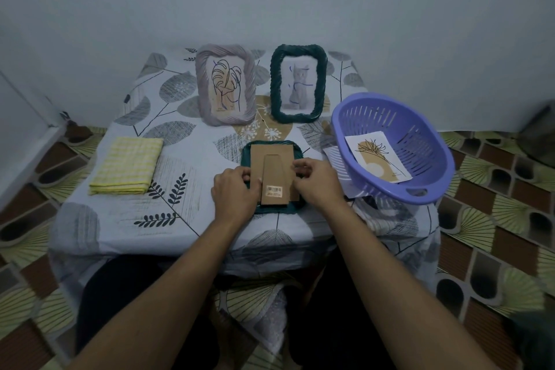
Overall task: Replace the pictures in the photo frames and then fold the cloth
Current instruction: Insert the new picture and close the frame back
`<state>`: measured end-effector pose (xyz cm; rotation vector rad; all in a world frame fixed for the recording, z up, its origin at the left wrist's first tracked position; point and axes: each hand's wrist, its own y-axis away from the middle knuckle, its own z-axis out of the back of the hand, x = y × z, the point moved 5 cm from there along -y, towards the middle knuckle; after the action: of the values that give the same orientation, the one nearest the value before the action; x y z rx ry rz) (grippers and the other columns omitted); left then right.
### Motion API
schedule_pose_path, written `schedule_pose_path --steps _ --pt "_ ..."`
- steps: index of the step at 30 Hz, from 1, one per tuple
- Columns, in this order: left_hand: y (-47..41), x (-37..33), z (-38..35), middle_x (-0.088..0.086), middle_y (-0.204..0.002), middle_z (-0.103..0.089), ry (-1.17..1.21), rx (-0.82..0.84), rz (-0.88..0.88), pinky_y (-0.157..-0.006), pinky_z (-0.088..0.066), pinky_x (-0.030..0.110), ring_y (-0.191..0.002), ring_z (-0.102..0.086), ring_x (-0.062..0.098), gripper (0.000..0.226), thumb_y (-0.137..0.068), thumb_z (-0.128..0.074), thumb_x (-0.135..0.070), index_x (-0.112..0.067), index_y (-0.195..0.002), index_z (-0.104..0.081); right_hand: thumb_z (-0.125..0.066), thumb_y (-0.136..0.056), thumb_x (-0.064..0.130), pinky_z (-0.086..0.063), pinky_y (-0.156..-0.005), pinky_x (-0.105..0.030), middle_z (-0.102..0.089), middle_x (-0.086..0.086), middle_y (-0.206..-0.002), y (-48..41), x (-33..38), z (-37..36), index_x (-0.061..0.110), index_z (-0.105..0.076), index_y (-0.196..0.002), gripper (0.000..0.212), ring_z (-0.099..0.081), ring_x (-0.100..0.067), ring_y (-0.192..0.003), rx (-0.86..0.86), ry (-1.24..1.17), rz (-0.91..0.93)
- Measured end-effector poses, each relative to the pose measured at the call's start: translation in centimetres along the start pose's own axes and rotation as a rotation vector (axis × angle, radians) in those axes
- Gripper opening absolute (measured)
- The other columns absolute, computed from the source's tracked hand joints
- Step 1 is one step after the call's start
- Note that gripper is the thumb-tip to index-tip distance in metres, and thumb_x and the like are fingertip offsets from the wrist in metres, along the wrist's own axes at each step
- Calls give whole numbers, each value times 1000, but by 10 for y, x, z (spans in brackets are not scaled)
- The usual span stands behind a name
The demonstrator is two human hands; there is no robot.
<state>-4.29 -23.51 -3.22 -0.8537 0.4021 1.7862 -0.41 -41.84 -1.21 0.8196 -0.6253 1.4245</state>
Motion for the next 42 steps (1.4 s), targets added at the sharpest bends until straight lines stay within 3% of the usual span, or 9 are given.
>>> schedule_pose_path --steps 4,10,15,18,21,27,31,36,42 --pt "0 -1 1 5 -100 -72 -16 -12 -7 -85 -51 39 -101 -60 28 29 -90 -67 -33 -12 -110 -73 -65 -86 5 -44 -93 -20 -68 0 -127 1 -2 -2 13 -62 -132 47 -61 -12 -118 29 62 21" --pt "-1 1 0 8 -107 -66 -127 34 26 -86 -40 40 -108 -51 31 34 -91 -61 -38 -18 -117 -70 -67 -82 10 -49 -96 -30 -69 4 -124 1 -3 0 19 -65 -127 47 -62 -15 -116 -17 150 16" --pt "-3 3 5 4 -109 -65 -180 13 62 -87 -38 41 -111 -52 28 32 -88 -64 -47 -22 -107 -71 -68 -80 23 -54 -91 -38 -69 9 -103 2 -5 1 24 -66 -115 35 -64 -18 -103 -53 177 -9" --pt "-2 5 6 1 -108 -67 -203 2 80 -85 -35 41 -111 -52 27 30 -88 -64 -52 -26 -100 -71 -65 -83 22 -53 -86 -33 -65 10 -94 3 -5 0 22 -66 -111 28 -64 -17 -98 -46 144 -6" --pt "-2 4 6 0 -109 -66 -200 -4 80 -83 -32 39 -111 -51 27 29 -88 -63 -53 -26 -97 -70 -59 -87 18 -43 -77 -25 -64 8 -90 3 -4 3 19 -65 -113 26 -61 -17 -93 -54 101 -13" --pt "1 4 7 -1 -106 -67 -218 -34 82 -78 -28 38 -108 -53 25 31 -88 -63 -56 -27 -97 -71 -58 -90 16 -37 -68 -22 -64 5 -85 3 -6 5 17 -65 -119 30 -55 -13 -82 -48 99 -7" --pt "3 4 7 -4 -104 -67 -246 -39 83 -78 -27 38 -107 -53 23 32 -89 -60 -58 -29 -96 -71 -59 -90 16 -41 -75 -22 -70 3 -95 2 -6 5 18 -66 -119 30 -63 -16 -92 -39 143 20" --pt "-2 11 15 -6 -94 -66 -145 23 74 -79 -25 39 -104 -55 23 27 -91 -57 -55 -33 -88 -72 -66 -91 23 -39 -73 -22 -64 9 -92 4 -7 9 23 -71 -111 21 -62 -15 -93 -54 282 86" --pt "-5 21 25 -13 -100 -57 -173 219 35 -81 -25 38 -104 -47 13 25 -82 -71 -54 -40 -103 -72 -71 -89 42 -39 -72 -23 -71 4 -102 2 -12 7 23 -74 -108 27 -59 -15 -90 -61 400 90"
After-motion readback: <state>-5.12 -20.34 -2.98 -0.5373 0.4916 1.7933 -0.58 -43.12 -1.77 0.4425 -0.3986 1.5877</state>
